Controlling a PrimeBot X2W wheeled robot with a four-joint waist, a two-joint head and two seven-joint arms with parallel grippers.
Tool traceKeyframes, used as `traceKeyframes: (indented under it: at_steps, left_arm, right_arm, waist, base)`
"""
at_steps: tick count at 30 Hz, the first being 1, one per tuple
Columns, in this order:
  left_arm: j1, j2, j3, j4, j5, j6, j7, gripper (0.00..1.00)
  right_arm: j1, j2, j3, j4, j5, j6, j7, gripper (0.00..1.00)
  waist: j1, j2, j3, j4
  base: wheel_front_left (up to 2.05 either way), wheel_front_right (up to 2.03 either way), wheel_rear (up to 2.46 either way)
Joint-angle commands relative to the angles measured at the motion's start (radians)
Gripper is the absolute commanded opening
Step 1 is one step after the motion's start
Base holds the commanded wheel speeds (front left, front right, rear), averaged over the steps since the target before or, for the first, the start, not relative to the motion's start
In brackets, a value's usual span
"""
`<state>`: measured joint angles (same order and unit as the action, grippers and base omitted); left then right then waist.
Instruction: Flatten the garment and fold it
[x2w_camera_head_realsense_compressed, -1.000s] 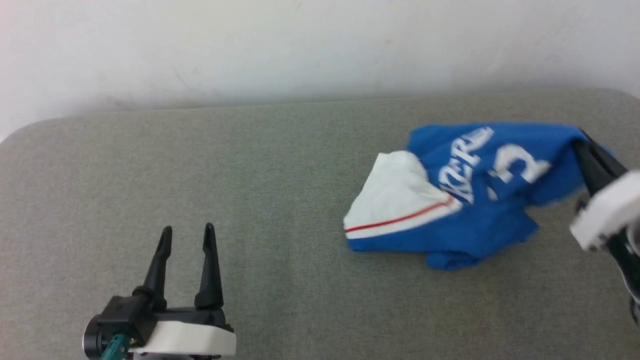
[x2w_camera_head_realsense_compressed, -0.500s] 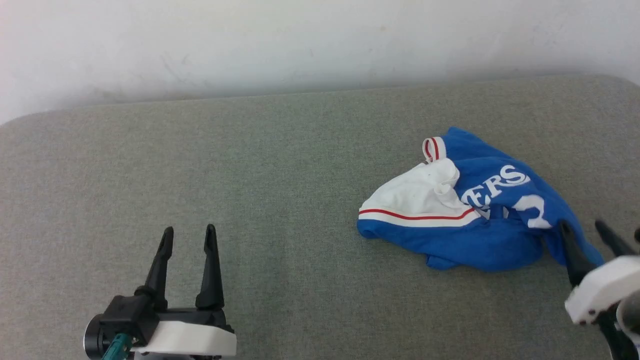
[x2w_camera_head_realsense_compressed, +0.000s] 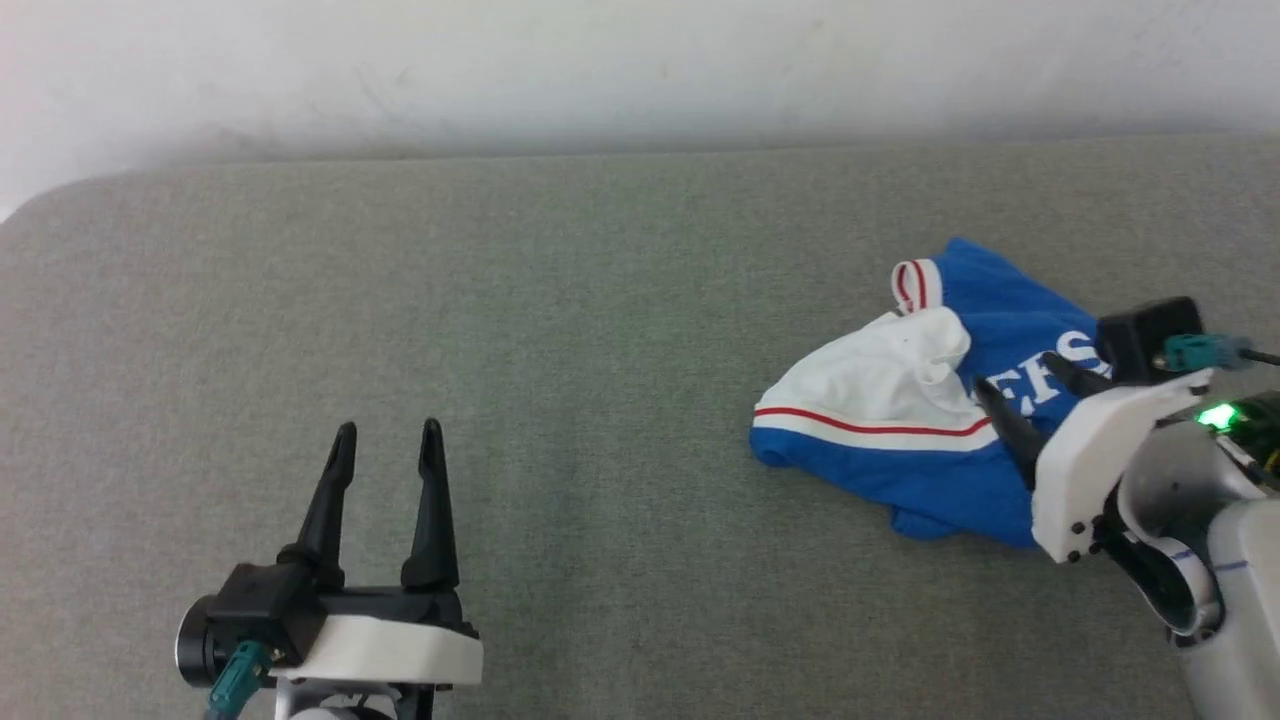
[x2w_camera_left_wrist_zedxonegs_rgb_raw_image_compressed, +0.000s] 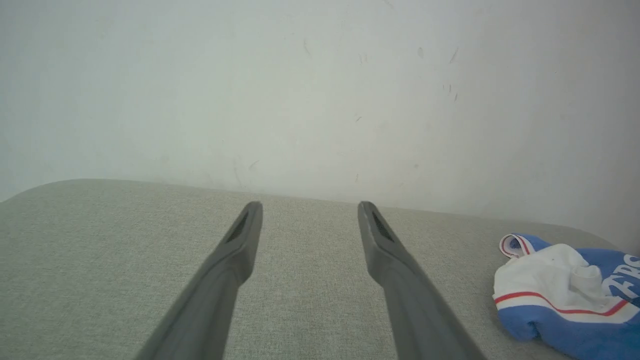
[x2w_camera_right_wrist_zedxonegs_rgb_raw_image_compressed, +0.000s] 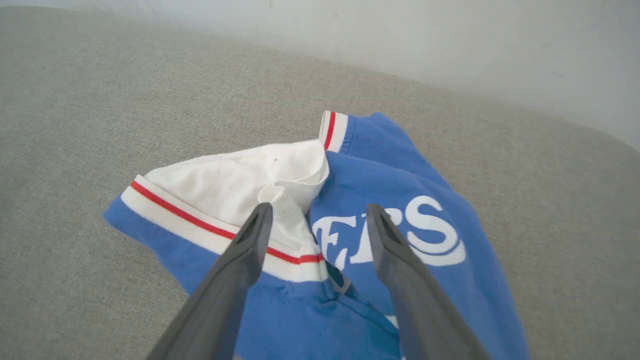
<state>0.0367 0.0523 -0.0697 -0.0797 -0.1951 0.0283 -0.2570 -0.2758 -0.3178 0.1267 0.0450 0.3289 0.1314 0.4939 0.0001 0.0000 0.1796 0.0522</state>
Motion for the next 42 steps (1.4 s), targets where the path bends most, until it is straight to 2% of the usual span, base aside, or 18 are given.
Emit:
traceKeyframes:
  at_steps: [1,9,10,12,17,23,28,32,37,40,41,42]
  left_arm:
    - [-0.015,-0.002,-0.001,0.0,-0.006,-0.001,-0.005,1.0]
    - [-0.039,-0.002,-0.025,0.011,-0.021,0.006,-0.005,1.0]
    - [-0.042,-0.002,-0.027,0.012,-0.022,0.006,-0.005,1.0]
    - [-0.046,-0.002,-0.031,0.015,-0.024,0.007,-0.005,1.0]
    - [-0.04,-0.002,-0.026,0.017,-0.027,0.015,-0.005,1.0]
    - [-0.021,-0.002,-0.011,0.024,-0.029,0.019,-0.005,1.0]
    - [-0.024,-0.002,-0.011,0.029,-0.031,0.015,-0.005,1.0]
    - [-0.023,-0.002,-0.017,0.034,-0.042,0.02,-0.005,1.0]
    - [-0.014,-0.002,-0.024,0.054,-0.046,0.023,-0.005,1.0]
    - [-0.008,-0.002,-0.026,0.062,-0.044,0.02,-0.005,1.0]
    - [-0.007,-0.002,-0.026,0.065,-0.044,0.019,-0.005,1.0]
    - [-0.007,-0.002,-0.026,0.065,-0.044,0.019,-0.005,1.0]
  right_arm:
    - [-0.022,0.0,0.014,0.019,0.007,-0.001,0.005,1.0]
    - [-0.097,-0.015,0.121,0.23,-0.006,-0.001,-0.032,1.0]
    - [-0.103,-0.015,0.126,0.253,-0.011,-0.001,-0.04,0.86]
    - [-0.113,-0.009,0.126,0.291,-0.01,-0.001,-0.057,0.0]
    - [-0.153,0.008,0.126,0.282,0.021,-0.001,-0.11,0.0]
    - [-0.263,0.009,0.144,0.128,0.032,-0.001,-0.156,0.0]
    - [-0.342,0.024,0.279,0.027,-0.051,-0.001,-0.18,0.0]
    - [-0.32,0.068,0.459,0.073,-0.079,-0.001,-0.201,0.0]
    - [-0.234,0.168,0.62,0.236,-0.055,-0.001,-0.264,0.0]
    - [-0.211,0.2,0.732,0.322,-0.038,-0.001,-0.275,0.0]
    - [-0.21,0.205,0.769,0.346,-0.025,-0.001,-0.272,0.6]
    - [-0.21,0.205,0.769,0.346,-0.025,-0.001,-0.272,0.6]
  waist:
    - [-0.0001,0.0,0.028,0.03]
    - [-0.0001,0.0,0.059,0.09]
    - [-0.0001,0.0,0.06,0.095]
    - [-0.0001,0.0,0.061,0.102]
    - [-0.0001,0.0,0.044,0.098]
    - [-0.0001,0.0,-0.001,0.069]
    - [-0.0001,0.0,-0.015,0.068]
    - [-0.0001,0.0,-0.016,0.083]
    - [-0.0001,0.0,-0.021,0.119]
    - [-0.0001,0.0,-0.027,0.133]
    - [-0.0001,0.0,-0.03,0.136]
    - [-0.0001,0.0,-0.03,0.136]
  base:
    - [0.0,0.0,0.0]
    - [0.0,0.0,0.0]
    - [0.0,0.0,0.0]
    - [0.0,0.0,0.0]
    - [0.0,0.0,0.0]
    - [0.0,0.0,0.0]
    - [0.0,0.0,0.0]
    - [0.0,0.0,0.0]
    - [0.0,0.0,0.0]
    - [0.0,0.0,0.0]
    - [0.0,0.0,0.0]
    - [0.0,0.0,0.0]
